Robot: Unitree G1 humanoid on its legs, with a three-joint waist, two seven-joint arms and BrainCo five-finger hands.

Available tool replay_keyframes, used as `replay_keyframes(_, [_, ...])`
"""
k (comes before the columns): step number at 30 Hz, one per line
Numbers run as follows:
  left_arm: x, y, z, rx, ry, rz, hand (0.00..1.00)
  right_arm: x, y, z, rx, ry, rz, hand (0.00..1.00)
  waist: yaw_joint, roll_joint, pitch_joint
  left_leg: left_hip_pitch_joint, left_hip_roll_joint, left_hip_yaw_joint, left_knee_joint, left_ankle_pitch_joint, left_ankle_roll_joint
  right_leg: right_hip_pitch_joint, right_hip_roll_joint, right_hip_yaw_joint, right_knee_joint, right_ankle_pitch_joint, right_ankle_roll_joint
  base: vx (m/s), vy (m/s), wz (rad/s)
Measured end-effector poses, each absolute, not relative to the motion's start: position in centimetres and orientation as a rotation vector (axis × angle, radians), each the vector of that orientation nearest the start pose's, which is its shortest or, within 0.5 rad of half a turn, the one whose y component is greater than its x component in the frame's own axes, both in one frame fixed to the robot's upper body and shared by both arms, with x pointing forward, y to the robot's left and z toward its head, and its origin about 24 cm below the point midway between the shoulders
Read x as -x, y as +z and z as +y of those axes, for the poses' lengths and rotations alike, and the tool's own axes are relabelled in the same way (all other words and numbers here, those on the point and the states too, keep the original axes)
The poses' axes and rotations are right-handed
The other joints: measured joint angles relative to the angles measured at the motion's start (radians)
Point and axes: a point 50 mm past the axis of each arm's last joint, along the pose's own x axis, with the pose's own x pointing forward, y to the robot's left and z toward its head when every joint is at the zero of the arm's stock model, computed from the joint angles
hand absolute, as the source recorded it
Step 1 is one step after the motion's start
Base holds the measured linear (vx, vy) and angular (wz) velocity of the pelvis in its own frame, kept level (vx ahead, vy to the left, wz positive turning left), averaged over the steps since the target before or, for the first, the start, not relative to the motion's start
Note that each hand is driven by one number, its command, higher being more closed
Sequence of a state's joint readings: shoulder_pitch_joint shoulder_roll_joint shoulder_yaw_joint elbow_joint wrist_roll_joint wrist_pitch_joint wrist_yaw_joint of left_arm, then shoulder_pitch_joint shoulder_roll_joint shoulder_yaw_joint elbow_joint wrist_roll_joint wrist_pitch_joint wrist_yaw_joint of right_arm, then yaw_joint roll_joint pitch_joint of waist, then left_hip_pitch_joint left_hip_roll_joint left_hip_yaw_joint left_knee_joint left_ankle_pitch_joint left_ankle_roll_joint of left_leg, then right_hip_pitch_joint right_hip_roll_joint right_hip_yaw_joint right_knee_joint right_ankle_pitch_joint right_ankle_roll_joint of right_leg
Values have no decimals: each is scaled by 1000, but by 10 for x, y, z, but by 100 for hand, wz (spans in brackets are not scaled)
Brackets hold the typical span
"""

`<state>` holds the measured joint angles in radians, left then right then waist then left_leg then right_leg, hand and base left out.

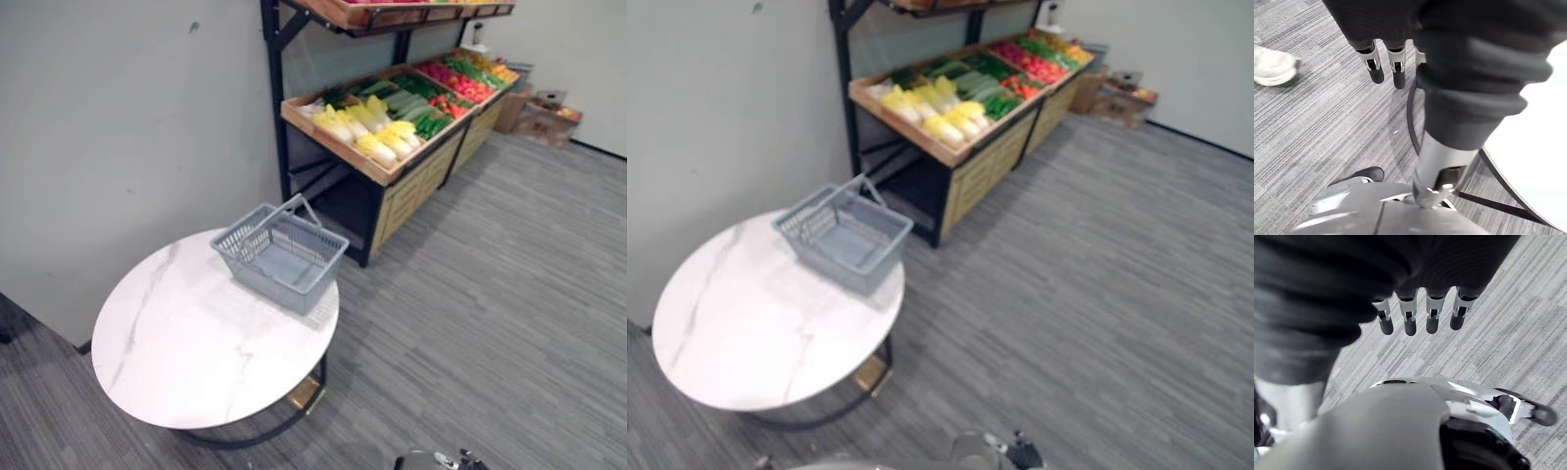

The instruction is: Pick vegetable in the basket

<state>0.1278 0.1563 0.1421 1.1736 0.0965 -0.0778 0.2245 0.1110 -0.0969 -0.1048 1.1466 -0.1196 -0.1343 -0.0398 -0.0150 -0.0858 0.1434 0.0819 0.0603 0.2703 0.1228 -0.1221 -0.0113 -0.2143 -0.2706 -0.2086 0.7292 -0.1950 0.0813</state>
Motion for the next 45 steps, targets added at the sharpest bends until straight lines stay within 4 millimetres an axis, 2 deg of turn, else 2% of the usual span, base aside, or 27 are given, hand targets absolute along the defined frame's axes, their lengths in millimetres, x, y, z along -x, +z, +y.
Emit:
replay_keyframes(2, [-56, -163, 236, -274, 369, 1191, 0, -74, -165, -206, 139, -152, 1121, 0, -3, 19, 10, 4, 33, -58, -4, -13, -37, 11, 14, 35, -292, 21, 17, 328, -285, 65])
replay_keyframes(4, [-51, -163, 238, -265, 394, 1200, 0, -73, -166, -206, 126, -169, 1123, 0, 0, 20, 10, 20, 66, -97, -16, -37, -74, 7, 8, 101, -447, 80, 18, 287, -362, 49])
replay_keyframes(5, [-47, -163, 240, -258, 413, 1209, 0, -72, -166, -206, 126, -169, 1126, 0, 7, 19, 9, 33, 90, -123, -21, -54, -108, 9, 0, 146, -496, 116, 24, 359, -521, 54])
replay_keyframes(6, [-43, -163, 242, -256, 427, 1215, 0, -67, -167, -205, 124, -169, 1138, 0, 14, 7, 4, 50, 99, -143, -34, -59, -145, 11, -5, 175, -508, 124, 45, 308, -470, 51])
replay_keyframes(7, [-40, -163, 242, -257, 429, 1223, 0, -65, -167, -203, 120, -168, 1145, 0, 17, -1, -3, 69, 116, -164, -56, -57, -173, 8, 3, 161, -469, 187, 116, 322, -510, 55])
replay_keyframes(8, [-38, -164, 238, -250, 429, 1232, 0, -66, -166, -210, 138, -175, 1141, 0, 17, 27, -6, 76, 149, -205, -71, -48, -180, 2, 32, 128, -425, 150, 94, 341, -442, 54])
replay_keyframes(10, [-40, -166, 228, -239, 402, 1231, 0, -72, -164, -218, 181, -157, 1136, 0, 17, 67, -15, 61, 142, -237, -90, -6, -176, -4, 63, 73, -393, 98, 60, 305, -341, 58])
replay_keyframes(12, [-40, -167, 227, -238, 398, 1236, 0, -78, -163, -220, 228, -120, 1128, 0, 15, 91, -26, 68, 179, -228, -127, 69, -198, 11, 97, 26, -378, 81, 26, 239, -282, 43])
replay_keyframes(14, [-37, -167, 229, -237, 406, 1238, 0, -82, -162, -218, 270, -71, 1121, 0, 22, 83, -24, 46, 196, -241, -71, 96, -205, 38, 115, 1, -383, 63, 2, 211, -282, 26])
replay_keyframes(16, [-44, -166, 230, -228, 422, 1220, 0, -84, -162, -217, 295, -43, 1119, 0, 16, 80, -19, -41, 197, -283, 90, 105, -196, 90, 111, -38, -408, 57, -7, 190, -244, 49])
replay_keyframes(17, [-50, -165, 229, -229, 427, 1206, 0, -83, -162, -219, 318, -27, 1121, 0, 15, 79, -15, -74, 193, -281, 161, 138, -197, 132, 106, -62, -433, 58, -8, 167, -211, 53])
replay_keyframes(18, [-53, -165, 229, -246, 419, 1198, 0, -82, -161, -219, 334, -11, 1119, 0, 17, 68, -8, -81, 192, -257, 193, 184, -200, 176, 101, -80, -461, 58, -8, 152, -193, 49])
replay_keyframes(20, [-56, -164, 229, -260, 415, 1187, 0, -85, -160, -217, 356, 13, 1101, 0, 17, 64, -4, -82, 189, -190, 200, 264, -204, 231, 89, -107, -513, 64, -16, 104, -139, 42])
replay_keyframes(21, [-56, -164, 228, -271, 411, 1185, 0, -88, -159, -218, 368, 16, 1086, 0, 17, 64, -4, -87, 191, -156, 198, 274, -195, 246, 78, -120, -542, 72, -22, 63, -101, 38])
replay_keyframes(24, [-59, -164, 225, -292, 413, 1174, 0, -102, -154, -216, 405, 39, 1027, 0, 16, 72, 0, -97, 159, -45, 110, 183, -186, 251, 78, -146, -594, 93, -25, 28, 19, 22])
replay_keyframes(26, [-59, -164, 222, -291, 404, 1174, 0, -109, -151, -217, 417, 44, 997, 0, 10, 79, 3, -94, 129, -5, -4, 185, -175, 251, 85, -169, -606, 98, -17, 45, 107, 20])
replay_keyframes(27, [-61, -165, 218, -293, 389, 1171, 0, -115, -148, -219, 438, 47, 969, 0, 8, 98, 11, -96, 127, 0, -68, 219, -149, 249, 104, -178, -608, 101, -10, 43, 123, 18])
replay_keyframes(29, [-64, -164, 218, -319, 366, 1162, 0, -127, -141, -218, 497, 80, 908, 0, 8, 118, 8, -93, 126, 15, -120, 187, -119, 239, 117, -185, -622, 115, 10, 76, 180, 19])
replay_keyframes(30, [-66, -164, 218, -340, 342, 1155, 0, -137, -136, -212, 531, 114, 846, 0, 8, 105, 15, -94, 115, 14, -143, 172, -101, 234, 114, -189, -636, 128, 23, 73, 171, 15])
replay_keyframes(33, [-68, -162, 225, -408, 299, 1141, 0, -156, -124, -192, 580, 204, 719, 0, 19, 65, 10, -81, 66, 17, -165, 170, -94, 248, 76, -191, -664, 154, 49, 45, 168, 8])
replay_keyframes(34, [-68, -162, 224, -421, 284, 1140, 0, -160, -120, -190, 586, 212, 690, 0, 20, 62, 9, -68, 56, 18, -174, 168, -87, 257, 68, -191, -665, 156, 51, 63, 160, 2])
replay_keyframes(37, [-70, -162, 224, -496, 197, 1130, 0, -186, -94, -184, 665, 258, 515, 0, 19, 58, 0, -41, 10, 21, -193, 150, -54, 247, 17, -178, -601, 134, 80, 37, 142, -2])
replay_keyframes(38, [-70, -162, 223, -519, 161, 1127, 0, -198, -81, -186, 709, 263, 444, 0, 18, 57, -1, -43, -3, 24, -199, 135, -43, 213, -8, -160, -531, 124, 88, -10, 141, -2])
replay_keyframes(40, [-70, -161, 226, -541, 139, 1126, 0, -218, -61, -190, 774, 256, 345, 0, 17, 58, -1, -37, -4, 26, -210, 131, -36, 132, -28, -100, -375, 130, 79, -19, 150, 0])
replay_keyframes(42, [-68, -160, 235, -570, 122, 1135, 0, -242, -29, -187, 822, 236, 192, 0, 18, 32, -2, -18, 1, 15, -210, 135, -39, 64, -23, 3, -231, 165, 43, 41, 61, 13])
replay_keyframes(44, [-65, -159, 240, -579, 128, 1148, 0, -258, -4, -186, 850, 189, 84, 0, 16, 18, -6, -8, 9, -3, -210, 144, -26, 48, -7, 56, -194, 194, 41, 87, -39, 19])
replay_keyframes(45, [-66, -159, 239, -571, 127, 1146, 0, -267, 8, -188, 851, 148, 34, 0, 15, 24, -2, -11, 24, -20, -209, 144, -22, 21, -1, 81, -162, 201, 39, 68, -77, 34])
